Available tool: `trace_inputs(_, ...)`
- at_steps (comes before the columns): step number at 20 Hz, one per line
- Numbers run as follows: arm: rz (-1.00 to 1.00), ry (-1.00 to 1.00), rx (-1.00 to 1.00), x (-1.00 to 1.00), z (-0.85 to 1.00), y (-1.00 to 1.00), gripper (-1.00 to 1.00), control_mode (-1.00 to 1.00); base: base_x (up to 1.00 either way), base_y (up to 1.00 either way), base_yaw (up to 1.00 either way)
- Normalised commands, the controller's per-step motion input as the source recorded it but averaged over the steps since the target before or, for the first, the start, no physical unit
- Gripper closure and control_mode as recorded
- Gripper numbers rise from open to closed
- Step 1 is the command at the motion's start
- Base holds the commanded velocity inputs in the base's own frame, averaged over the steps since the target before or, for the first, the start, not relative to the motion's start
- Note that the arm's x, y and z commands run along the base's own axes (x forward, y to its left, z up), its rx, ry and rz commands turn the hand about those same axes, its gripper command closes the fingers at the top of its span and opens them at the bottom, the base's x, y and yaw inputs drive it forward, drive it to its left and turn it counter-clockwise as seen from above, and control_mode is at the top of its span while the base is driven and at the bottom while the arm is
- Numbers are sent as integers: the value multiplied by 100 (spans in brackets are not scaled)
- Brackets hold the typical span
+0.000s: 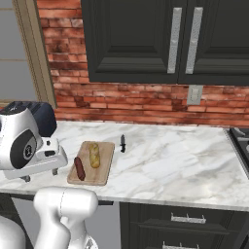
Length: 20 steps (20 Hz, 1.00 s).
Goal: Retrieve the sausage and cheese from the fridge and place them on the cutting board on the counter.
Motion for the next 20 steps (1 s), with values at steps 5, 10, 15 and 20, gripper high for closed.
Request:
trace_inputs(5, 0, 0, 0, 0, 0, 0, -100, -100, 0, 0, 0)
trace_inputs(10, 0, 0, 0, 0, 0, 0, -100, 100, 0, 0, 0)
trace_inputs(15, 0, 0, 0, 0, 0, 0, -100, 100, 0, 0, 0)
trace_inputs(20, 0, 0, 0, 0, 0, 0, -100, 100, -38, -10, 0)
